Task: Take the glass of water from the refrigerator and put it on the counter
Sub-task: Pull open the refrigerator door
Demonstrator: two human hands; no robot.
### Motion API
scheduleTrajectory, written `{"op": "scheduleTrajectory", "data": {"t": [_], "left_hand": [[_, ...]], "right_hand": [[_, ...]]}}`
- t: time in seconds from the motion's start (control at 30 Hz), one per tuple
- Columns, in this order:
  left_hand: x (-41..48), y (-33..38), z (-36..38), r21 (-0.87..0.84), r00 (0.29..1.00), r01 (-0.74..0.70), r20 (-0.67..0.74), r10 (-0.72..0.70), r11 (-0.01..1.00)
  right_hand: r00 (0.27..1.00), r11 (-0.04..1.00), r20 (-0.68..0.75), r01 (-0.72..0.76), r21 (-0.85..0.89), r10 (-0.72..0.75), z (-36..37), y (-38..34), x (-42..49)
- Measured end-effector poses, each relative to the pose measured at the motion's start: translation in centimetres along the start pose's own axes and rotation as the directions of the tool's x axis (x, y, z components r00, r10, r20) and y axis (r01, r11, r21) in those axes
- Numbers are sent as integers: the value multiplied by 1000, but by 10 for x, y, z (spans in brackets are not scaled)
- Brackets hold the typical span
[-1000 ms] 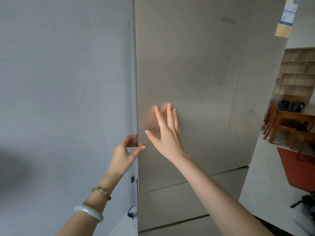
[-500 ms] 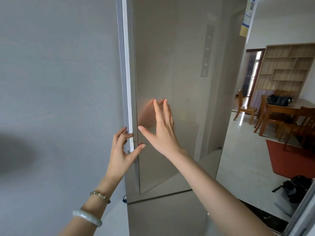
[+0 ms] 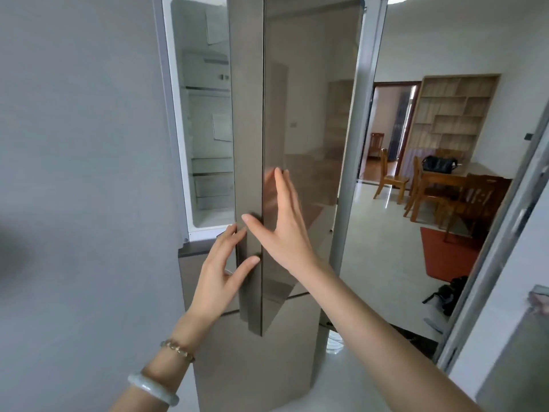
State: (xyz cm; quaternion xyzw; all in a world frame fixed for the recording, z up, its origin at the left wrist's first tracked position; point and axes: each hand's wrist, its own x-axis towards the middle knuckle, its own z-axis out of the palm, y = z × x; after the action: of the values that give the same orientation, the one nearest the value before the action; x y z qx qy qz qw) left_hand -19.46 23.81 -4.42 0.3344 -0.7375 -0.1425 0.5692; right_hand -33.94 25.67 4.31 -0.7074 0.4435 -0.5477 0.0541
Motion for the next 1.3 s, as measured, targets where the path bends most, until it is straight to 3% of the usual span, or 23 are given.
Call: {"op": "scheduleTrajectory", "data": {"t": [0.2, 0.3, 0.5, 0.63, 0.8, 0.9, 1.07, 1.17, 1.3], "left_hand": [[-12, 42, 50, 53, 988, -145, -40, 147, 988], [-10, 58, 76, -29, 981, -192, -46, 190, 981], [-10, 88, 129, -265, 987, -154, -4, 158, 952], [-9, 105, 159, -185, 980, -145, 108, 167, 972], [-2, 117, 192, -124, 940, -317, 88, 328, 940], [5, 119, 209, -170, 958, -240, 120, 262, 956], [20, 108, 236, -19, 939, -246, 243, 243, 969], [25, 100, 249, 5, 911, -273, 323, 257, 962], [28, 94, 267, -84, 844, -364, 391, 367, 928]], "right_hand": [[998, 999, -62, -32, -30, 30, -67, 6, -30], [994, 995, -103, -38, -91, 29, -98, 10, -42], [980, 981, -195, -73, -178, 38, -153, 28, -65], [961, 971, -265, -136, -199, 81, -184, 43, -79], [908, 947, -402, -227, -228, 120, -223, 58, -93], [879, 926, -435, -312, -214, 196, -244, 70, -94], [810, 870, -528, -431, -238, 257, -274, 92, -91], [761, 835, -585, -493, -244, 279, -288, 106, -87], [716, 801, -629, -548, -240, 302, -303, 122, -82]]}}
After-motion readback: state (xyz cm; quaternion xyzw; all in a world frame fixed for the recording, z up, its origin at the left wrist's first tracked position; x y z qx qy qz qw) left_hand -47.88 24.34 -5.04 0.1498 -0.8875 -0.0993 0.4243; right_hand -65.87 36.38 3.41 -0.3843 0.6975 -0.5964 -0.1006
